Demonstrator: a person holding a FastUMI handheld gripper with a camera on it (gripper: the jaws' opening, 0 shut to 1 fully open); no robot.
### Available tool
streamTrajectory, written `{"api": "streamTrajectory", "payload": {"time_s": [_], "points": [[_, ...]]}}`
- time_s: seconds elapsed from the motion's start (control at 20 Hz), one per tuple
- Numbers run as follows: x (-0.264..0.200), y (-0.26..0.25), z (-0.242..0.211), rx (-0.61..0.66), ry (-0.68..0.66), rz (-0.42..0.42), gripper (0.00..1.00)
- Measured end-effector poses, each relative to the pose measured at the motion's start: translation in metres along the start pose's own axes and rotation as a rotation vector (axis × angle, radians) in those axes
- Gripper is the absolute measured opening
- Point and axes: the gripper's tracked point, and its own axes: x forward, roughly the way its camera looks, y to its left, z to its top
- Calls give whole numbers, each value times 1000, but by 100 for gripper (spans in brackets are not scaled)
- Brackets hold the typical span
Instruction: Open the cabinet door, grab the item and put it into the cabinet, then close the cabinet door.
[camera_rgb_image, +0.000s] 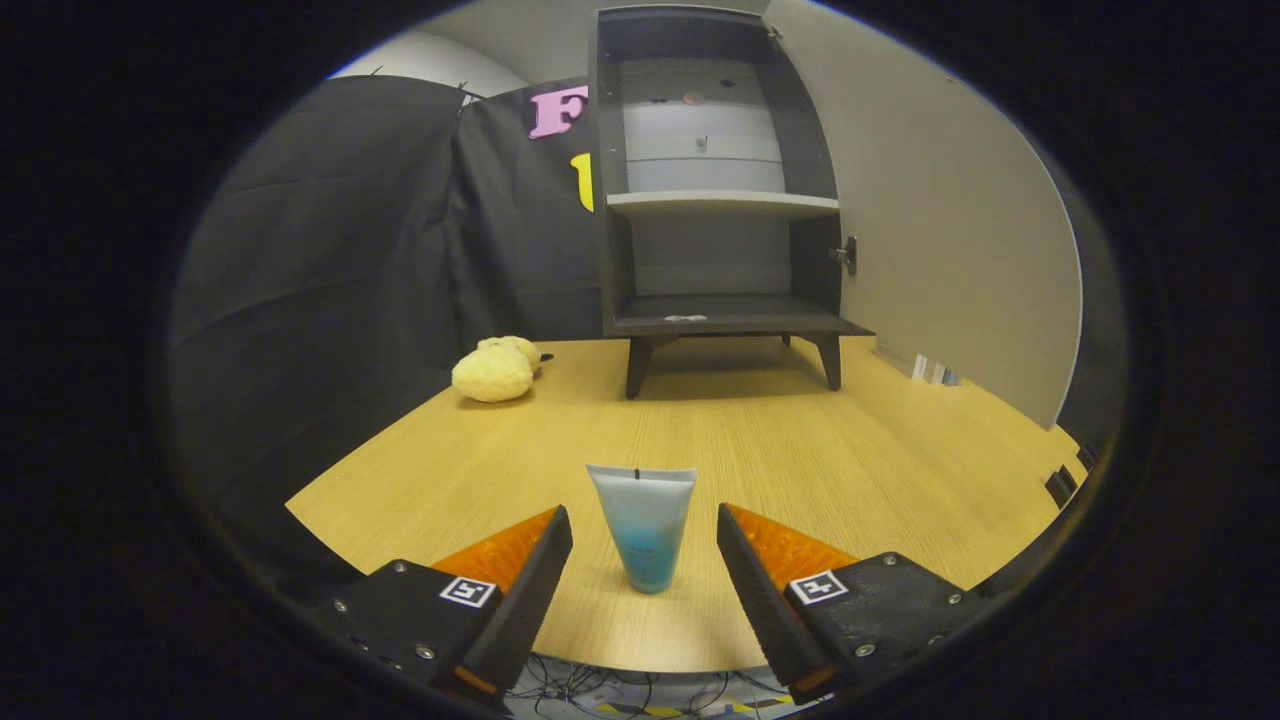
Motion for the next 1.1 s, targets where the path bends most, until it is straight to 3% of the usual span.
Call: {"api": "streamTrajectory", "payload": {"time_s": [0.3,0.45,0.8,1.1], "points": [[22,-2,-17,3,50,-30,70],[23,1,-17,1,47,-18,52],[19,2,-7,-31,45,29,50],[18,-14,62,-20,-9,38,50]]}}
